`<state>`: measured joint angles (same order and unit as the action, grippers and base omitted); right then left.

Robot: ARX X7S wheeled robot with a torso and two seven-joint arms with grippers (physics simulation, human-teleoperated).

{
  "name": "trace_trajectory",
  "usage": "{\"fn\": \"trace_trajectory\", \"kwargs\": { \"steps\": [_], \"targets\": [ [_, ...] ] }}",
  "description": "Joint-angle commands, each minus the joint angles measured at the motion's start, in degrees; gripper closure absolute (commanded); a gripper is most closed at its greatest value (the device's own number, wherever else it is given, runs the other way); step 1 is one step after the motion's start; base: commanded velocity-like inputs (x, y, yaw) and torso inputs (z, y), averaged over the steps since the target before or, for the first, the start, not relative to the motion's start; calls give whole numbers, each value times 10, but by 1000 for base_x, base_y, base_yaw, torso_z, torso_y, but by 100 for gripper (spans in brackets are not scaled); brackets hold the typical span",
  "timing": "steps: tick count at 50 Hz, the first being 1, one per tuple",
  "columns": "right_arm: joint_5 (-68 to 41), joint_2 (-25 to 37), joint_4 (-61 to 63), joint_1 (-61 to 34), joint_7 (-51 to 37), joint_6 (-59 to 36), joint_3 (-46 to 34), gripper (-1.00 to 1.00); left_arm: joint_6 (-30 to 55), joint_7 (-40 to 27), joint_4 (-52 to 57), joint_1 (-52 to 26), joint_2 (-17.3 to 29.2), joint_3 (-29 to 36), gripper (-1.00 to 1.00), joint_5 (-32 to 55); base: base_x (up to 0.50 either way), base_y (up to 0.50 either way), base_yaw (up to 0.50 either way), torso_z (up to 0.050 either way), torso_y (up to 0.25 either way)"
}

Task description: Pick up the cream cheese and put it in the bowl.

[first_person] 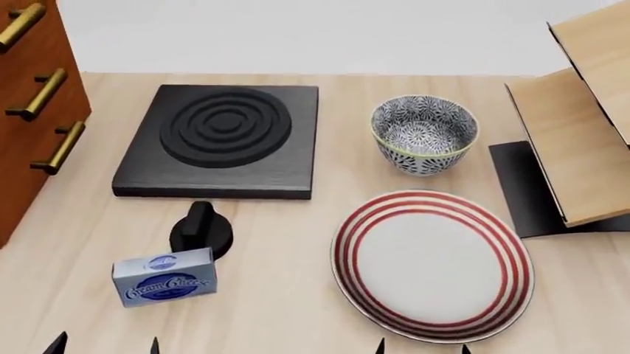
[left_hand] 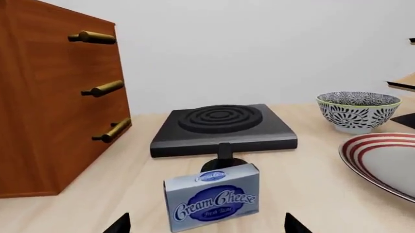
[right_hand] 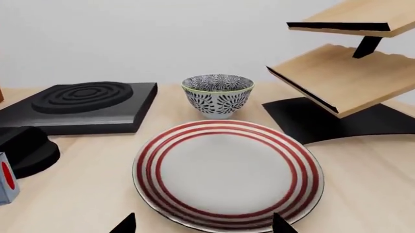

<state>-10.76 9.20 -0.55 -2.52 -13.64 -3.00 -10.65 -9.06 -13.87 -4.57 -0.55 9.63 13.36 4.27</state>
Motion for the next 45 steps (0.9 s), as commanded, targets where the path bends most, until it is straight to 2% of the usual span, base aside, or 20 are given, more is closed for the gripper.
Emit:
{"fn": "trace_trajectory", "kwargs": {
  "steps": [1,4,6,9,10,13,14,16,18,21,23,24,26,29,31,33,34,38,40,45],
  "targets": [
    [-2,3,0,0,-4,3,-4,-100,39,-5,43,2,8,3,-100,6,230,0,0,0,0],
    [-3,4,-1,-1,-5,3,-5,-100,-7,-4,-9,-2,3,6,-100,3,225,0,0,0,0],
    [-4,4,-1,-1,-5,3,-6,-100,29,-7,33,1,8,5,-100,6,227,0,0,0,0],
    [-4,5,0,0,-6,3,-7,-100,8,-7,8,-1,6,7,-100,5,221,0,0,0,0],
    [-5,6,1,0,-7,3,-7,-100,45,-9,48,1,11,6,-100,8,227,0,0,0,0],
    [-5,7,1,0,-8,3,-8,-100,6,-8,6,-1,7,8,-100,6,223,0,0,0,0],
    [-6,7,1,0,-8,3,-9,-100,39,-11,44,1,12,7,-100,9,223,0,0,0,0],
    [-6,7,1,0,-8,3,-9,-100,13,-10,16,0,9,9,-100,7,225,0,0,0,0],
    [-6,7,1,0,-9,5,-9,-100,42,-14,47,2,13,8,-100,9,229,0,0,0,0],
    [-8,8,0,-1,-10,6,-9,-100,-9,-11,-8,-2,7,11,-100,6,224,0,0,0,0],
    [-8,8,0,-1,-11,6,-10,-100,45,-15,52,2,15,8,-100,13,225,0,0,0,0],
    [-9,8,-1,-2,-11,5,-10,-100,3,-12,6,-1,10,11,-100,10,230,0,0,0,0],
    [-9,9,-1,-2,-11,5,-11,-100,-9,-13,-7,-2,9,12,-100,7,221,0,0,0,0],
    [-10,9,-1,-2,-13,5,-12,-100,38,-22,52,4,16,9,-100,10,227,0,0,0,5],
    [-11,10,0,-2,-13,5,-12,-100,-11,-14,0,0,11,11,-100,11,225,0,0,0,0],
    [-11,10,0,-1,-14,5,-13,-100,39,-19,52,2,17,12,-100,14,225,0,0,0,0],
    [-11,10,0,-1,-15,5,-13,-100,0,-16,11,1,13,13,-100,11,227,0,0,0,0],
    [-12,11,0,-2,-16,6,-15,-100,39,-20,54,3,19,13,-100,15,227,0,0,0,0],
    [-13,12,0,-1,-16,8,-15,-100,-12,-16,-3,-1,13,16,-100,11,225,0,0,0,0],
    [-14,13,-3,-3,-16,8,-17,-100,-12,-17,-5,-3,14,18,-100,11,225,0,0,0,0]
  ]
}}
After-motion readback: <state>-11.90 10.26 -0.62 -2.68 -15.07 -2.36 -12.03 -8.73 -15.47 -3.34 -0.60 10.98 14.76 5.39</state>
